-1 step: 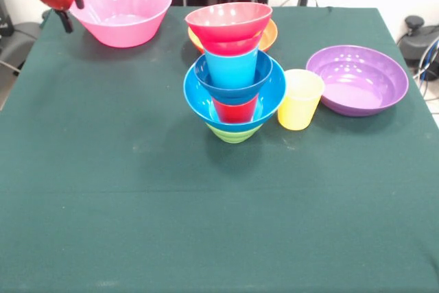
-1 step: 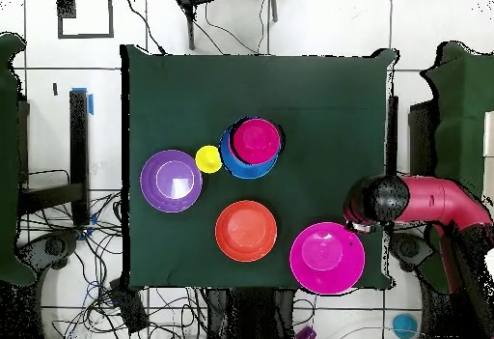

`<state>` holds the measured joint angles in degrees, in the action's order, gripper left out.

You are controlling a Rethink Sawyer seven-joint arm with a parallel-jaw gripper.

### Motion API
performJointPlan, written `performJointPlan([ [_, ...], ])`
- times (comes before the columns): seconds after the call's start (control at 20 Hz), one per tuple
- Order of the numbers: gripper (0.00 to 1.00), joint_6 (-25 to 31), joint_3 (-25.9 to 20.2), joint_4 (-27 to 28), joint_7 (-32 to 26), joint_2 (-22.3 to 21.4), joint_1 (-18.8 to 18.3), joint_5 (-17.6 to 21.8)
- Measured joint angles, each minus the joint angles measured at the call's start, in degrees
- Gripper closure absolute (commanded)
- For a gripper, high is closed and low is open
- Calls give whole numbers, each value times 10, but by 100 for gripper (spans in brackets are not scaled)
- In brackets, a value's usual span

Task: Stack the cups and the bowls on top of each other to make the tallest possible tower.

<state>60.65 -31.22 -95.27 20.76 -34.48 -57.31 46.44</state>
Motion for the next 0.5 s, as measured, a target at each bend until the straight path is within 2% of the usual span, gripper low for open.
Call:
performJointPlan([
  [0.5, 0, -12, 9, -12, 0, 11, 0, 0],
])
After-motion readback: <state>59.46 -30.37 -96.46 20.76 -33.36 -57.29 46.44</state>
